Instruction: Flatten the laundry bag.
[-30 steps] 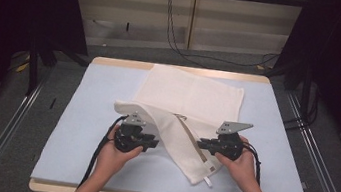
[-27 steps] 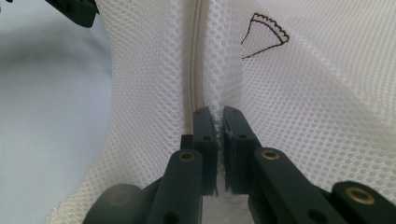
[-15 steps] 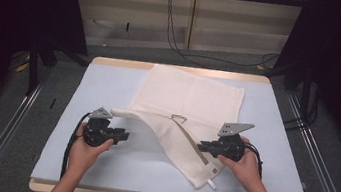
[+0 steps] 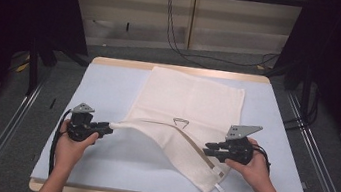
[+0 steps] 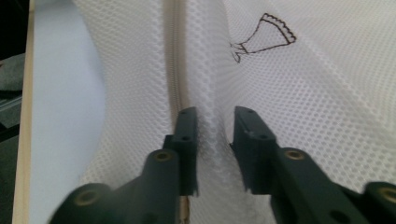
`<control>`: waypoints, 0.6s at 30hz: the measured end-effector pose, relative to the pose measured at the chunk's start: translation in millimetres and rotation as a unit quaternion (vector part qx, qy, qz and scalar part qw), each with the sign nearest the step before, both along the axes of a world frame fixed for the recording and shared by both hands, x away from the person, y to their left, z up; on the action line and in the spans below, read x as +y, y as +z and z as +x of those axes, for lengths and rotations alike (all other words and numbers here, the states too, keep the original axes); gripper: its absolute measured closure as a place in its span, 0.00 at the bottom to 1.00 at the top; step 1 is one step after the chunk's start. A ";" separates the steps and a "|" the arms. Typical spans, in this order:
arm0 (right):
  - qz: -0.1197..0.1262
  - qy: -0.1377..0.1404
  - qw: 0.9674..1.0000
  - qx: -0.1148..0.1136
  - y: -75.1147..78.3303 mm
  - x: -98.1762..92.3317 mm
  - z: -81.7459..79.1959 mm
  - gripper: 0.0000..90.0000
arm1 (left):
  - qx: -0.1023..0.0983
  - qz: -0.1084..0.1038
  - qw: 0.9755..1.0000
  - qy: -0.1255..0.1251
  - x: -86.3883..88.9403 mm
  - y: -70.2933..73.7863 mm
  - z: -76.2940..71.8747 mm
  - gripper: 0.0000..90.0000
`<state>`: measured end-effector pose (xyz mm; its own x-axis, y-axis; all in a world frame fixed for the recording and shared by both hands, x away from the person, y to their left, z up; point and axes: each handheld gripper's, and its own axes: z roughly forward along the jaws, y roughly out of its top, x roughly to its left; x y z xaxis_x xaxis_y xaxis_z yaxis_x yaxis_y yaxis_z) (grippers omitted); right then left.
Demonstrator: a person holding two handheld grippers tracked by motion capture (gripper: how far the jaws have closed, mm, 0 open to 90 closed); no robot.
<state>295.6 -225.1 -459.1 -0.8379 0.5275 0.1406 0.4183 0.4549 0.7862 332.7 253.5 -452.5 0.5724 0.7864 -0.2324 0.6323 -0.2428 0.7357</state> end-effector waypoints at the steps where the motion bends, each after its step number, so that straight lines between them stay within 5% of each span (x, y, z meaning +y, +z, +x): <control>1: -0.001 -0.005 1.000 0.000 0.1 -1.0 -0.8 0.73 | 0.002 -0.006 1.000 0.003 1.2 -0.9 0.8 0.73; 5: -0.003 -0.019 1.000 0.001 -0.7 -9.5 -6.0 0.71 | 0.001 -0.002 1.000 0.016 8.1 -2.7 3.5 0.72; 12: -0.016 0.000 1.000 0.023 -6.0 -18.2 -11.6 0.95 | -0.011 0.002 1.000 0.024 11.6 1.5 8.9 0.71; 15: -0.024 0.005 1.000 0.008 -0.3 -20.3 -11.2 0.93 | -0.012 -0.005 1.000 0.020 7.5 2.3 9.8 0.71; 18: -0.029 -0.009 1.000 0.006 -0.2 -24.2 -11.7 0.79 | -0.014 -0.015 1.000 0.012 2.8 5.0 10.4 0.70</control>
<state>283.9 -249.3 -459.3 -0.8269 0.5497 0.1187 0.4356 0.4925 0.7535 343.1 256.3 -447.5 0.5595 0.7934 -0.2398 0.6164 -0.2049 0.7603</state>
